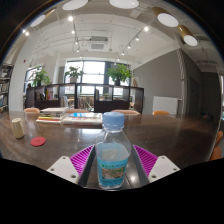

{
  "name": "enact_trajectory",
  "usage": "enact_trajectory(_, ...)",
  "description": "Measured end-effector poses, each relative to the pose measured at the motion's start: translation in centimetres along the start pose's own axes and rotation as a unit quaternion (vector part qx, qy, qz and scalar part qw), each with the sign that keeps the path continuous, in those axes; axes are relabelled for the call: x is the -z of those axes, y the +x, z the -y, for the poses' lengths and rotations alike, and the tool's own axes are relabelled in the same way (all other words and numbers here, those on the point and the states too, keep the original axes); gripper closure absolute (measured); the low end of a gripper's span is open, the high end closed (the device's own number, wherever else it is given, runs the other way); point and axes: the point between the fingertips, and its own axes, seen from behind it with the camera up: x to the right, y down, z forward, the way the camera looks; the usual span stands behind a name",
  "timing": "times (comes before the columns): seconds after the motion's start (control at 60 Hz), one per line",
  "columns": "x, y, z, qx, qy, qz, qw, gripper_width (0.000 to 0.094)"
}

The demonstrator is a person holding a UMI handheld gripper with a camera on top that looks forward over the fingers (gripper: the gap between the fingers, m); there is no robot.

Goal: Pour water

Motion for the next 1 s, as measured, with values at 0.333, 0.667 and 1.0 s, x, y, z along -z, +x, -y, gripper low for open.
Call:
enact_trajectory(0.333, -0.5, -1.1, 1.2, -0.005, 0.025, 0.006, 1.0, 0.0631)
enact_trajectory(0.667, -1.4, -2.9, 3.3, 0.038, 0.023, -0.005, 0.999, 0.067)
enact_trajectory(1.0, -4.8, -22.9, 14.3, 0.384, 0.102, 0.014, 0.918, 0.0668)
